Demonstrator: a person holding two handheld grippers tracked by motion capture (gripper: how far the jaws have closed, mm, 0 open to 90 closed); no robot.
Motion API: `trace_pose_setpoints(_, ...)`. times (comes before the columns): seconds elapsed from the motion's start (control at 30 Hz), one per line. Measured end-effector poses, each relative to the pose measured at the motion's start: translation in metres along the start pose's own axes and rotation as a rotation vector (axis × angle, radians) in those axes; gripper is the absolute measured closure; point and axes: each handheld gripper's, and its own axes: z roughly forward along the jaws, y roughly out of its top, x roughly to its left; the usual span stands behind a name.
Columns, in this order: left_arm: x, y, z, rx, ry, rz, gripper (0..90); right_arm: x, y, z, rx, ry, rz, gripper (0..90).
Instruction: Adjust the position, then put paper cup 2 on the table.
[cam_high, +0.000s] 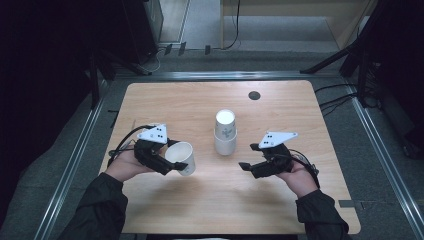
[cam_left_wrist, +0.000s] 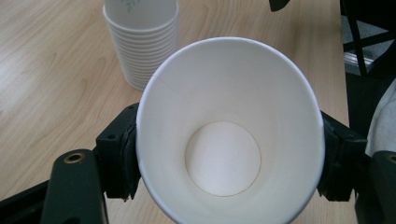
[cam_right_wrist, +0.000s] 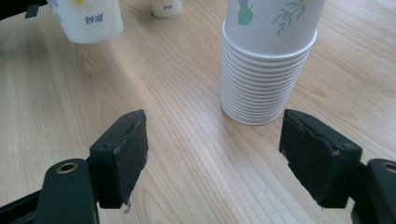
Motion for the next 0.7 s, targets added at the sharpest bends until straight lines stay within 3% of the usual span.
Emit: trace_pose_setpoints(0.7, 0.017, -0.031, -0.023, 0.029, 0.084, -0.053, 24.4, -0.013, 0.001, 0.004, 0.008, -0.013, 0.022, 23.8)
